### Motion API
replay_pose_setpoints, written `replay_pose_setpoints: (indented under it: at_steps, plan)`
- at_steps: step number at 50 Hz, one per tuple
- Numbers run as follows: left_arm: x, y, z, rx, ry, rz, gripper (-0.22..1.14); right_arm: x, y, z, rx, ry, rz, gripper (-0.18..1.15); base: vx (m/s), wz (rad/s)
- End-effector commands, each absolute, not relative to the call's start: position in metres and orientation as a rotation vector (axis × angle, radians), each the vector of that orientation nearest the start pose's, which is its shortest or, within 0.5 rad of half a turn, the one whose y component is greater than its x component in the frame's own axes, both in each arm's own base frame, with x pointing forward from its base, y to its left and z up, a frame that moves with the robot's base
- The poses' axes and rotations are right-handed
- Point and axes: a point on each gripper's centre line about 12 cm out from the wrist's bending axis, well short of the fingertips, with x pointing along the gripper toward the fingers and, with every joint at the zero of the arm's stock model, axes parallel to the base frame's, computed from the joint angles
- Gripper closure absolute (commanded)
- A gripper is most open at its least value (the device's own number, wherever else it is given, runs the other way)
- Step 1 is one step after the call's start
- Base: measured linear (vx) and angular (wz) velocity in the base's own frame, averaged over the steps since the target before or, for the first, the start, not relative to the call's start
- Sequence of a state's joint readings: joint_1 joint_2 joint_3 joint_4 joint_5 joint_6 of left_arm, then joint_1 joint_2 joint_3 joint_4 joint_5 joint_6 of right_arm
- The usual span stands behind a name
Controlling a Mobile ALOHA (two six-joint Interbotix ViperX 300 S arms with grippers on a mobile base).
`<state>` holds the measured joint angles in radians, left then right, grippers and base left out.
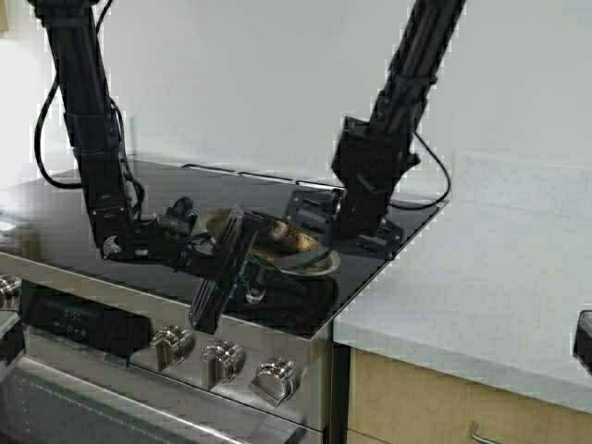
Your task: Add oil to the pan and cook the shrimp and serve it
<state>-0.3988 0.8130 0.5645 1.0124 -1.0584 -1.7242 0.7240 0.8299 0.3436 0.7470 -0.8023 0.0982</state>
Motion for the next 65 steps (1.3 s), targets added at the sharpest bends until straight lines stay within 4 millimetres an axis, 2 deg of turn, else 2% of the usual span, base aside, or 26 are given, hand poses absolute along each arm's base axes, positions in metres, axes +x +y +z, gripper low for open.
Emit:
replay_pose_setpoints:
  at_steps: [1, 12, 20, 28, 42, 47, 54, 65]
  plan:
    - [0.33, -0.241, -0.017, -0.972, 1.151, -0.841, 0.89, 0.378, 0.296, -0.043, 0.361, 0.493, 0.108, 0.9, 0.0, 0.0]
    - [0.327, -0.241, -0.014, -0.938, 1.17, -0.847, 0.89, 0.387, 0.304, -0.055, 0.386, 0.519, 0.093, 0.9, 0.0, 0.0]
    - [0.323, -0.239, -0.017, -0.93, 1.188, -0.833, 0.88, 0.395, 0.3, -0.056, 0.402, 0.521, 0.072, 0.9, 0.0, 0.0]
    - [0.324, -0.238, -0.019, -0.921, 1.189, -0.823, 0.89, 0.407, 0.291, -0.047, 0.43, 0.497, 0.042, 0.9, 0.0, 0.0]
    - [0.324, -0.238, -0.019, -0.919, 1.191, -0.818, 0.88, 0.427, 0.262, -0.046, 0.449, 0.478, -0.025, 0.9, 0.0, 0.0]
    - [0.323, -0.237, -0.021, -0.911, 1.198, -0.802, 0.89, 0.43, 0.26, -0.042, 0.454, 0.469, -0.028, 0.9, 0.0, 0.0]
    - [0.323, -0.236, -0.022, -0.907, 1.204, -0.791, 0.89, 0.433, 0.259, -0.027, 0.465, 0.441, -0.026, 0.9, 0.0, 0.0]
    - [0.323, -0.236, -0.022, -0.909, 1.203, -0.79, 0.89, 0.44, 0.242, -0.007, 0.473, 0.415, -0.047, 0.9, 0.0, 0.0]
